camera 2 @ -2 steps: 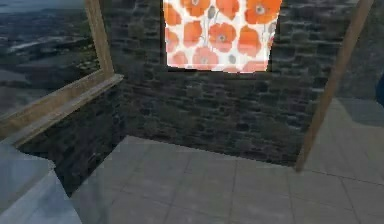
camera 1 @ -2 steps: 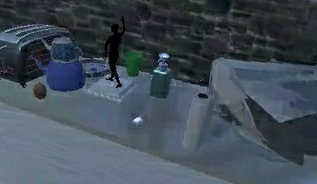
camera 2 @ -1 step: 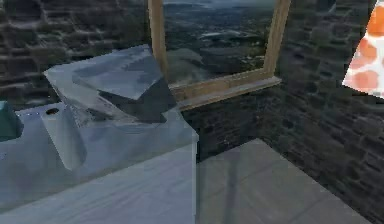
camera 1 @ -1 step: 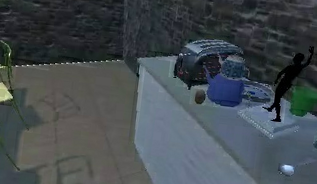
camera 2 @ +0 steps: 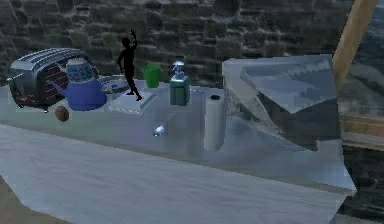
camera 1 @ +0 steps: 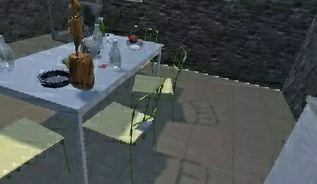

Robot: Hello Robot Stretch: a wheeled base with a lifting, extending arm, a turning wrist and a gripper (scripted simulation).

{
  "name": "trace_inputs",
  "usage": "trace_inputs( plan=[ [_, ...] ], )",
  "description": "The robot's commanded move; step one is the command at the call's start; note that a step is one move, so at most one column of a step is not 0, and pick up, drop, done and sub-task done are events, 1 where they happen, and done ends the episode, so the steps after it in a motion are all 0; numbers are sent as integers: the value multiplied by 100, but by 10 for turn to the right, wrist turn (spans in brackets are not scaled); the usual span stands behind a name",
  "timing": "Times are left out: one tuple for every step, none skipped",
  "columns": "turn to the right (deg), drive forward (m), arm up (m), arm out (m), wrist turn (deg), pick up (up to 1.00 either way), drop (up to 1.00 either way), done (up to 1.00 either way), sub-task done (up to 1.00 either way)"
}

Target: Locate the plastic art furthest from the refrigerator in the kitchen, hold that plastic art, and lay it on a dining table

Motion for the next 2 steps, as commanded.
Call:
trace_inputs(
  plan=[
    [-120, 0, 0, 0, 0, 0, 0, 0, 0],
    [450, 0, 0, 0, 0, 0, 0, 0, 0]
  ],
)
